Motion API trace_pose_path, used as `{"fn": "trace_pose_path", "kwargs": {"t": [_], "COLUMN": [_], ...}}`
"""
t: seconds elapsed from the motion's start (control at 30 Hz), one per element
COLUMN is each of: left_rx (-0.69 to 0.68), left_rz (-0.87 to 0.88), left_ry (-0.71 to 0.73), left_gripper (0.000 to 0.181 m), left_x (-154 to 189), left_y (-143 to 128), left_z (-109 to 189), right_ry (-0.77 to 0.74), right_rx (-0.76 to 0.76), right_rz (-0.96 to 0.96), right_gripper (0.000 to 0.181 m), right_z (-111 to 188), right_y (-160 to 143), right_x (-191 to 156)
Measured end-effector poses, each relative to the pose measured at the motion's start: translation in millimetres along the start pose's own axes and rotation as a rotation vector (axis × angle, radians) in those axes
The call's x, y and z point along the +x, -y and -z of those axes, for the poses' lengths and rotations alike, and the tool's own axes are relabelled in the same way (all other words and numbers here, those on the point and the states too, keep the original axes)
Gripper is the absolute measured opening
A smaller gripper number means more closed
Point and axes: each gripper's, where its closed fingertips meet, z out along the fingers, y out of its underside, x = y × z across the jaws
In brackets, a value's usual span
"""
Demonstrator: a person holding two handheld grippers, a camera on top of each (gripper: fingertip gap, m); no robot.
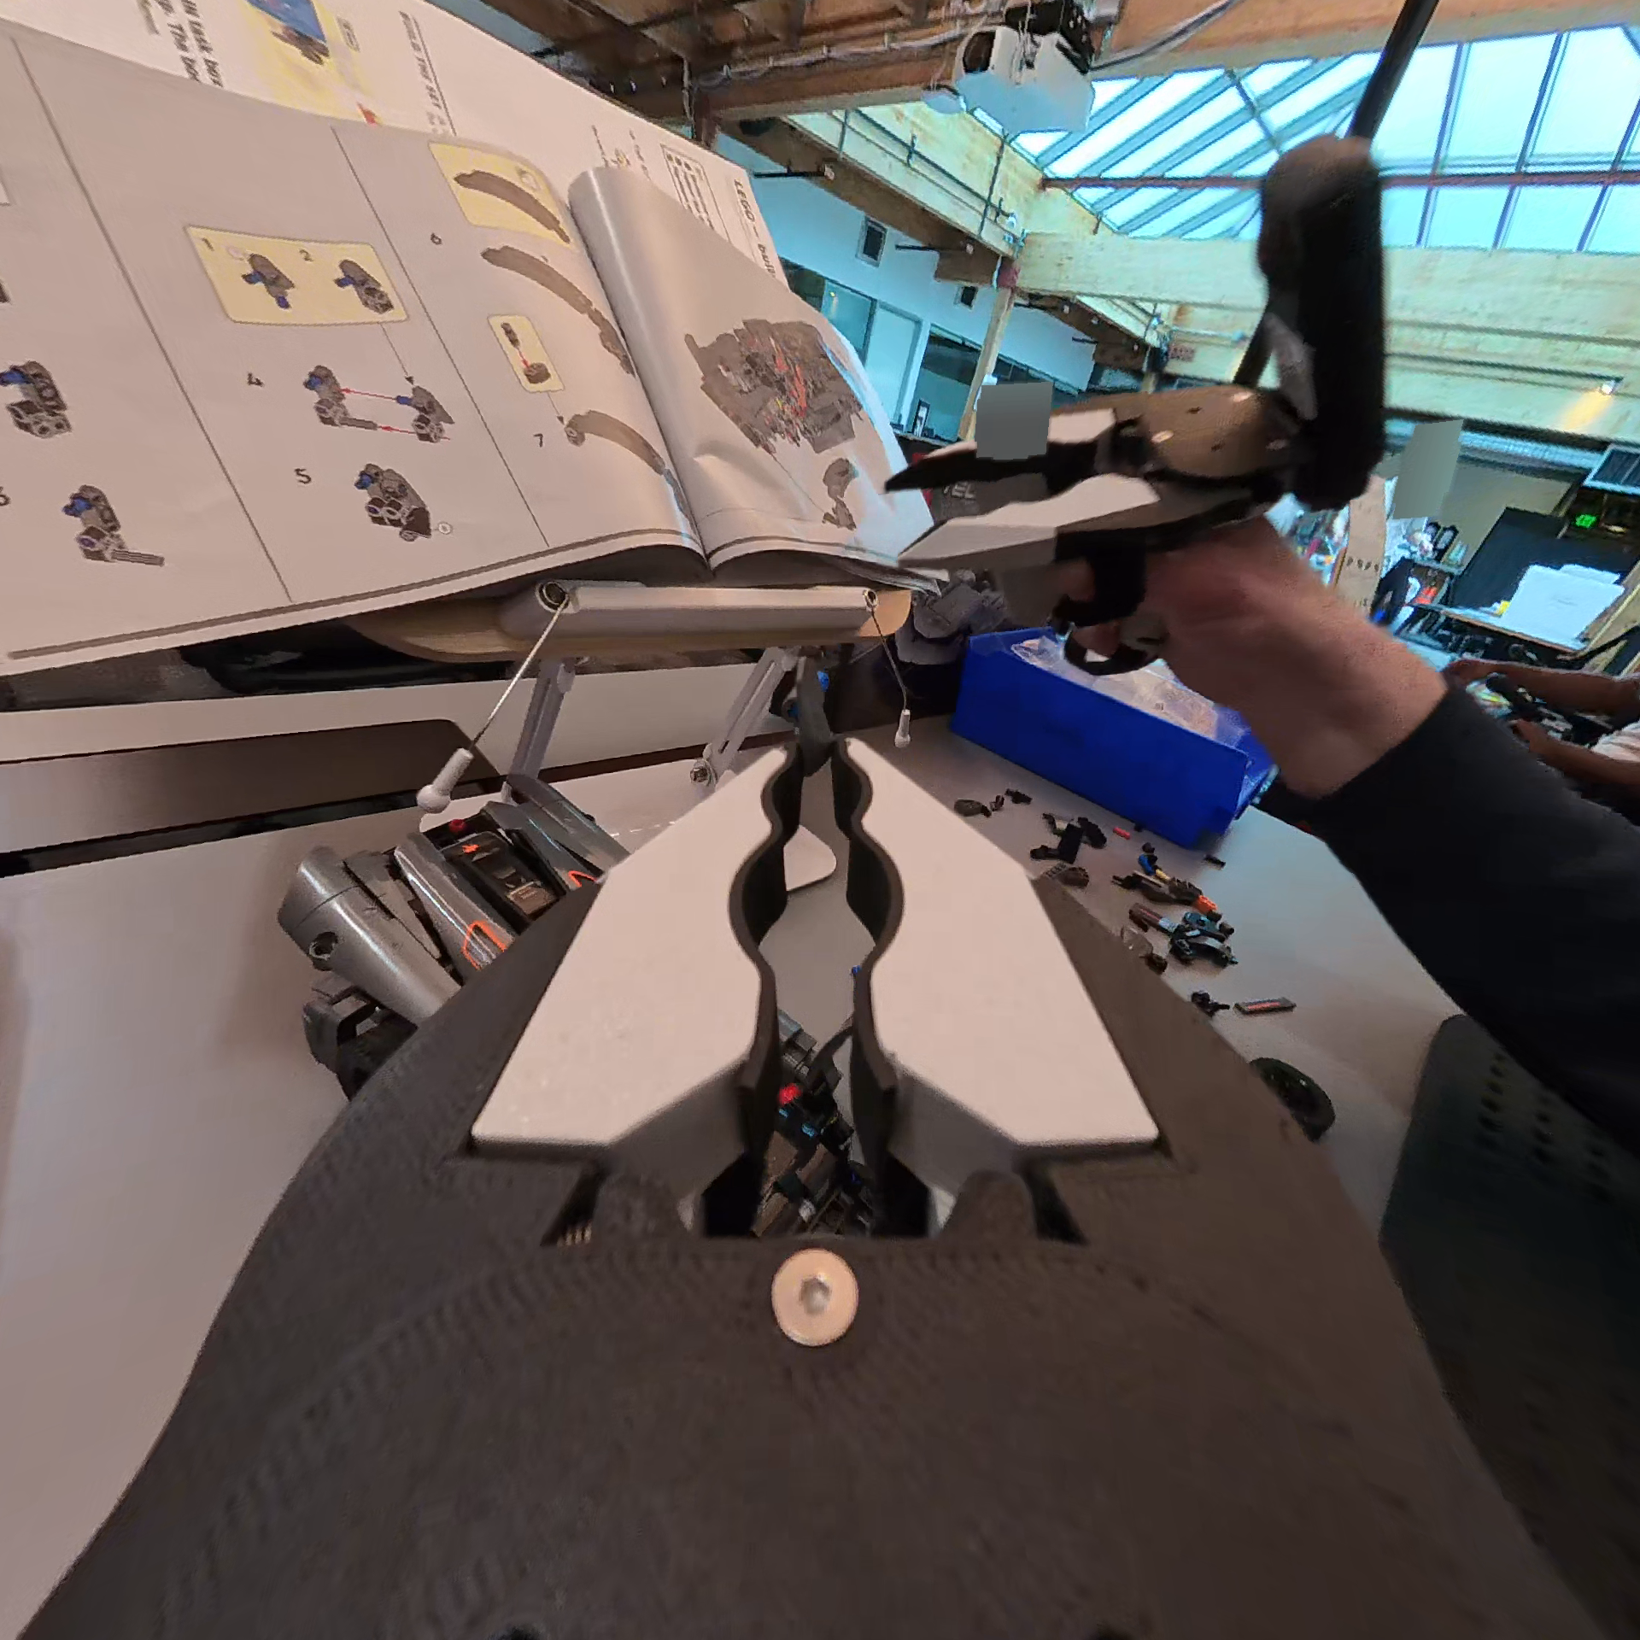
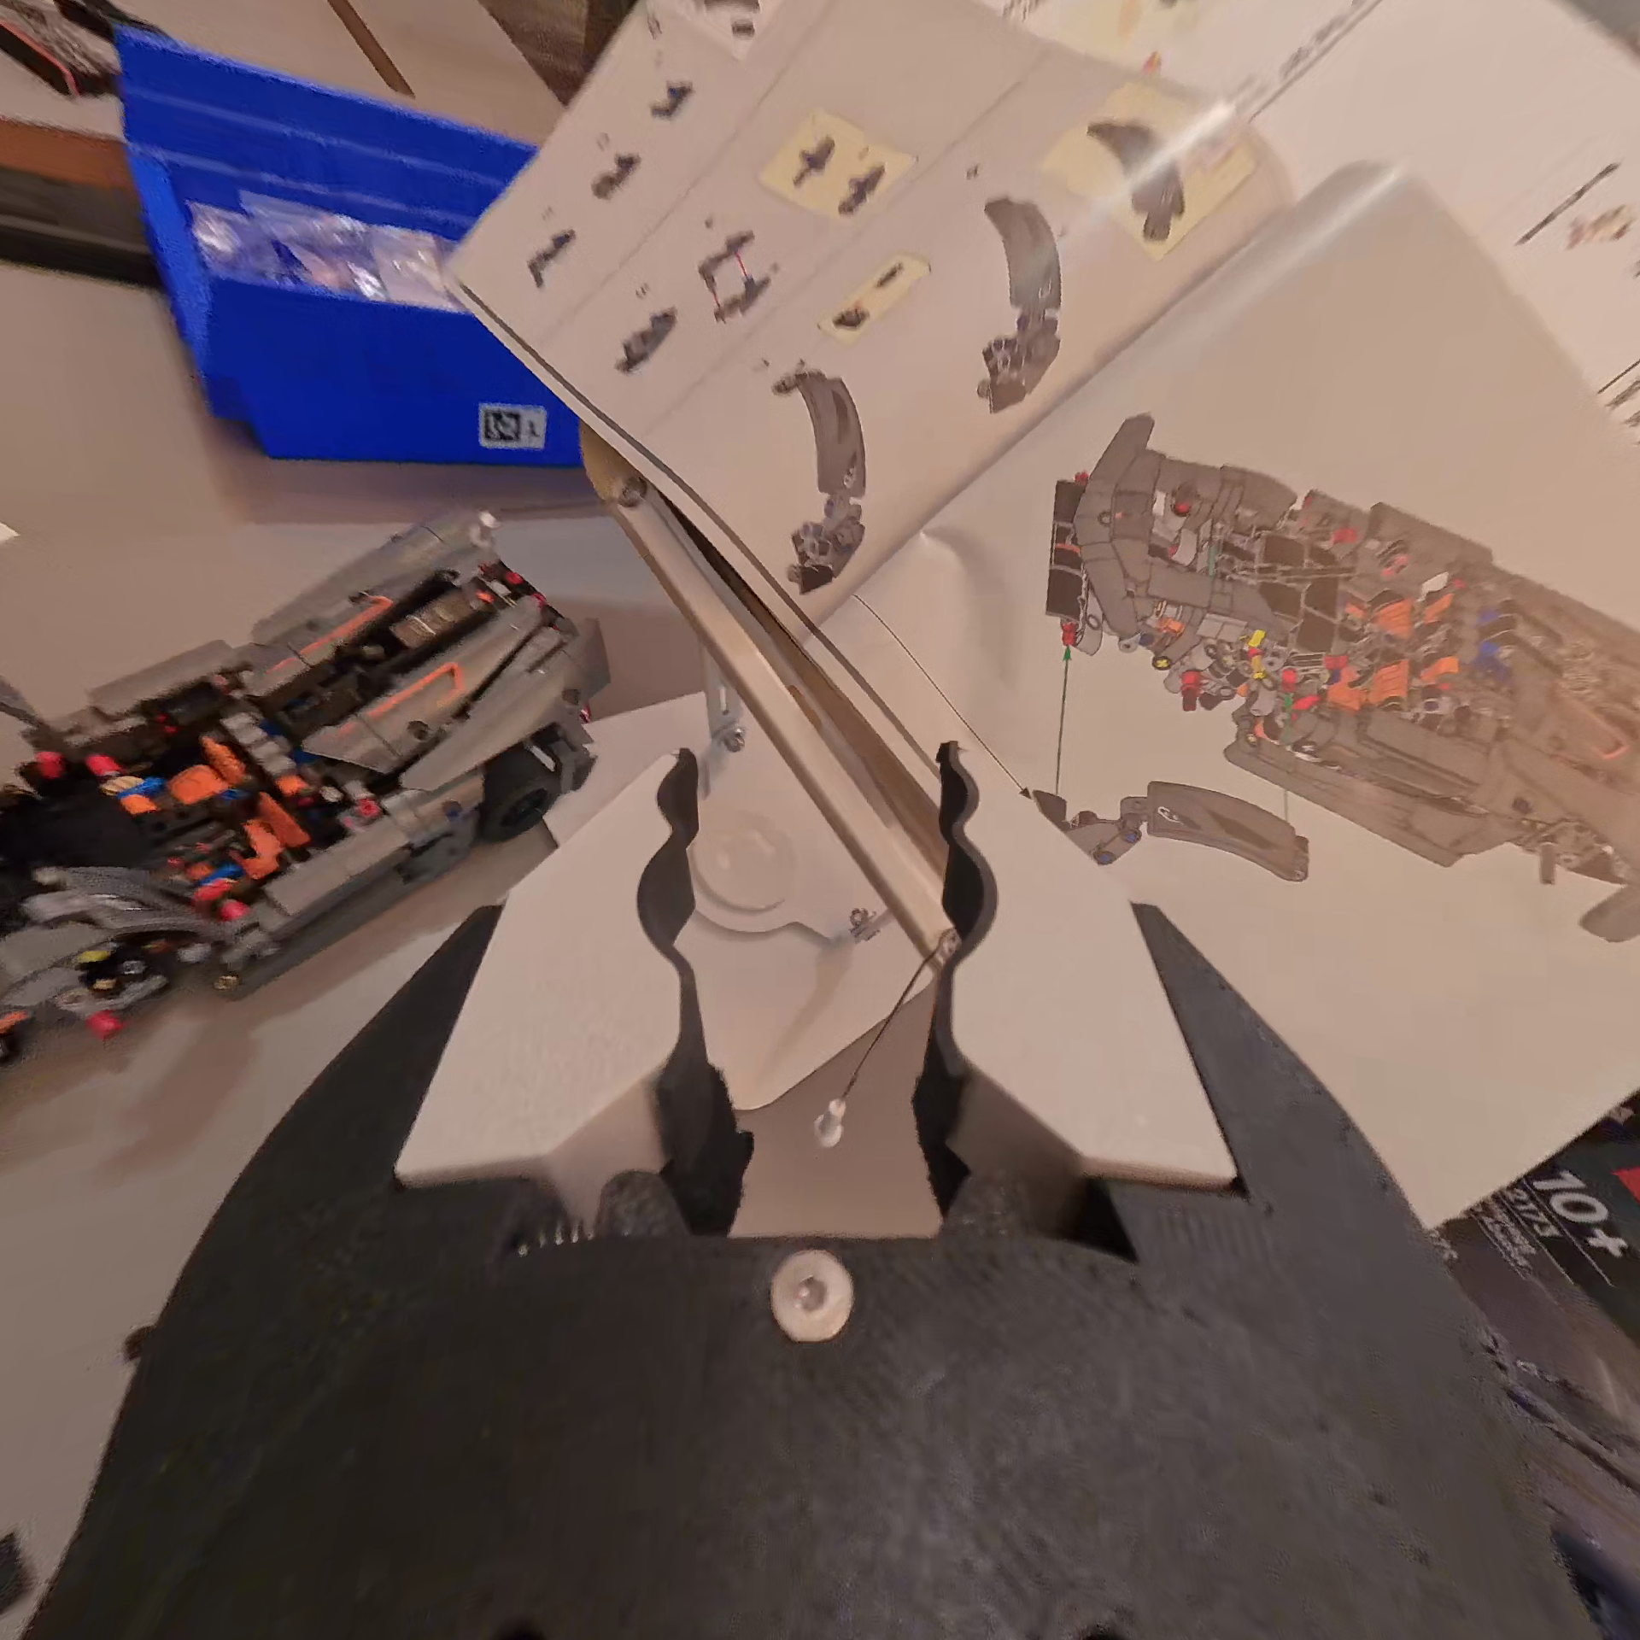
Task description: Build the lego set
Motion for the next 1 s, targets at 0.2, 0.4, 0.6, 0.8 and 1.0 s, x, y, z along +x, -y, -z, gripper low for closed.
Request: {"fn": "trace_pose_path", "kwargs": {"t": [0.2, 0.4, 0.6, 0.8, 1.0], "left_rx": [-0.021, -0.067, -0.109, -0.140, -0.136], "left_rz": [-0.003, -0.047, -0.095, -0.129, -0.133], "left_ry": [-0.014, -0.060, -0.155, -0.188, -0.141], "left_gripper": [0.004, 0.004, 0.004, 0.004, 0.004], "left_x": [3.0, 16.3, 39.3, 47.6, 37.9], "left_y": [-6.0, -15.9, -25.6, -32.9, -32.7], "left_z": [-3.9, -11.2, -18.8, -23.0, -22.4], "right_ry": [0.147, 0.051, 0.031, -0.062, -0.112], "right_rx": [0.307, 0.301, 0.357, 0.214, 0.232], "right_rz": [-0.015, 0.005, -0.153, -0.094, -0.150], "right_gripper": [0.057, 0.057, 0.055, 0.053, 0.051], "right_z": [79.1, 92.9, 77.4, 51.4, 58.0], "right_y": [68.8, 47.1, -5.4, -61.9, -68.2], "right_x": [-73.8, -77.7, -70.9, -67.0, -47.1]}}
